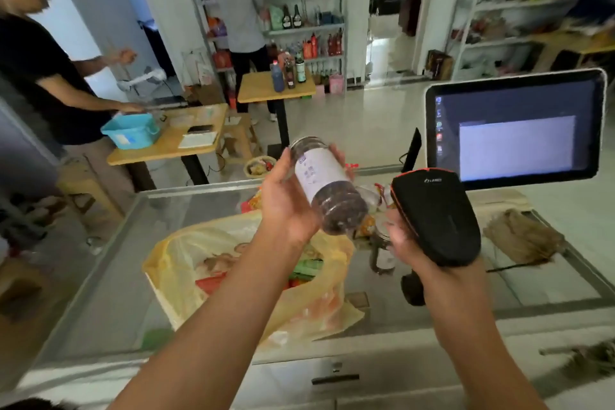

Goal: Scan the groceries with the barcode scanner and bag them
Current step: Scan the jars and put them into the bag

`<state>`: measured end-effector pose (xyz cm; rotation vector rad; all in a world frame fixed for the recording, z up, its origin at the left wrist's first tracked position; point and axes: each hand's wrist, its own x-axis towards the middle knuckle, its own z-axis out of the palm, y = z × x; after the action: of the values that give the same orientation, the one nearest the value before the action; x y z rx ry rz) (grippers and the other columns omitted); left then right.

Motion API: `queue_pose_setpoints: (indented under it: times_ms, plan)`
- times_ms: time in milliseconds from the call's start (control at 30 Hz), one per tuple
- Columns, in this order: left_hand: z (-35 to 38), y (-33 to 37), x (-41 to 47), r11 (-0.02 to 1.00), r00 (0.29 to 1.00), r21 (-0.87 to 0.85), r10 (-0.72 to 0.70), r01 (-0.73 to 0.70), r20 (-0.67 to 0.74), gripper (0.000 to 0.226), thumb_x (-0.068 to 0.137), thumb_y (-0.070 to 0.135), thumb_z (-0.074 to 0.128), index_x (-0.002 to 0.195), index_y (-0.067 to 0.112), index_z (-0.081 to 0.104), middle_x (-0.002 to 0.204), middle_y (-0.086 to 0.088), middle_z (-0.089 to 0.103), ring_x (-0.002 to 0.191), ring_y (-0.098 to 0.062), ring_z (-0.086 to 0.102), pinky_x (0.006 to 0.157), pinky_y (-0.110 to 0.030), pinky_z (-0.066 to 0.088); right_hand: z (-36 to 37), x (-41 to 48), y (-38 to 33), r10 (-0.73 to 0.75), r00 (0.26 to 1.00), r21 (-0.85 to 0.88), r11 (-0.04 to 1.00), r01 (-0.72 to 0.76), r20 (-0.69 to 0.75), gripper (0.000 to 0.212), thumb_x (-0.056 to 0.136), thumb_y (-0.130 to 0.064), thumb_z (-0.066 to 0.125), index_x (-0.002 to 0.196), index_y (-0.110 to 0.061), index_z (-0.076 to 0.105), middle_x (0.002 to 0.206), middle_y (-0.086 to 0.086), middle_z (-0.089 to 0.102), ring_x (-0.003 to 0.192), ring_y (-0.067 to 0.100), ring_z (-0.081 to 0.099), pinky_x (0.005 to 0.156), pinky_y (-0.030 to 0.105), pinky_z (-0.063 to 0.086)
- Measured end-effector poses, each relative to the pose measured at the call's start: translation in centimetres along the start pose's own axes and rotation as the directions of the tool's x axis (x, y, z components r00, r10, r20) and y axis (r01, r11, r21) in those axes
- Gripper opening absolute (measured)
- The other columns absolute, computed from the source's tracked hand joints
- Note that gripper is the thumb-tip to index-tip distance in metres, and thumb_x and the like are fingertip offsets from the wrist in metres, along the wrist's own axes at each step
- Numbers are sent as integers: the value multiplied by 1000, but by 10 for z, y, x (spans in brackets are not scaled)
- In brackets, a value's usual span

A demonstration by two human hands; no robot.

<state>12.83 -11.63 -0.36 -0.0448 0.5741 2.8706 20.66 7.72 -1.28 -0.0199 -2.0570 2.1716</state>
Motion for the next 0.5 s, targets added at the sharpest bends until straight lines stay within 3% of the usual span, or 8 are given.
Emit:
queue_pose_setpoints:
  times_ms: [33, 100, 167, 267, 367, 433, 500]
  plan:
    - [-4, 2, -2, 998, 1000, -70, -6, 6, 2, 62, 84, 51, 68, 126, 7, 57, 115, -10, 62, 96, -27, 64, 88, -41, 54, 5, -4, -4, -9, 1000, -14, 1000, 9, 20, 30, 69, -25, 81, 98, -24, 73, 84, -13, 75, 81, -2, 68, 63, 5, 46]
    - [-11, 11, -6, 999, 998, 18, 47, -47, -30, 66, 72, 57, 77, 115, 9, 60, 101, -8, 63, 83, -22, 65, 75, -35, 58, 12, -13, -19, 18, 995, -64, 998, -11, 102, 16, 71, -21, 81, 82, -12, 73, 67, 4, 71, 65, 15, 68, 56, 7, 46]
    - [-13, 24, -13, 978, 992, 181, 115, -105, -49, 55, 74, 50, 77, 108, 9, 63, 94, -9, 62, 76, -20, 65, 68, -32, 58, 15, -22, -31, 96, 970, -103, 992, -75, 225, 25, 73, -19, 79, 65, 0, 65, 52, 16, 58, 49, 25, 56, 47, 15, 45]
    - [-10, 42, -25, 918, 966, 317, 257, -237, -24, 36, 85, 37, 62, 105, 8, 67, 91, -9, 67, 76, -17, 67, 67, -29, 58, 24, -38, -42, 210, 915, -212, 967, -141, 344, 37, 74, -23, 80, 49, -6, 58, 45, 16, 47, 40, 23, 46, 43, 22, 41]
    - [-13, 58, -30, 845, 938, 429, 347, -321, 17, 36, 86, 36, 64, 110, 8, 66, 91, -7, 70, 81, -19, 68, 72, -33, 58, 34, -47, -43, 222, 906, -248, 959, -136, 362, 29, 70, -25, 83, 54, -18, 60, 41, 0, 49, 36, 14, 45, 44, 24, 37]
    - [-16, 65, -30, 818, 935, 466, 350, -337, 61, 56, 78, 38, 76, 120, 6, 58, 100, -10, 68, 92, -24, 67, 83, -40, 56, 37, -51, -41, 217, 910, -243, 961, -135, 352, 20, 68, -24, 85, 68, -18, 66, 42, -6, 53, 37, 2, 47, 49, 23, 36]
    - [-19, 68, -30, 823, 937, 462, 344, -330, 56, 56, 79, 42, 73, 119, 6, 58, 101, -11, 67, 95, -27, 65, 88, -44, 55, 38, -53, -40, 210, 914, -236, 963, -132, 346, 19, 67, -23, 86, 74, -17, 69, 43, -9, 55, 38, 0, 48, 48, 22, 36]
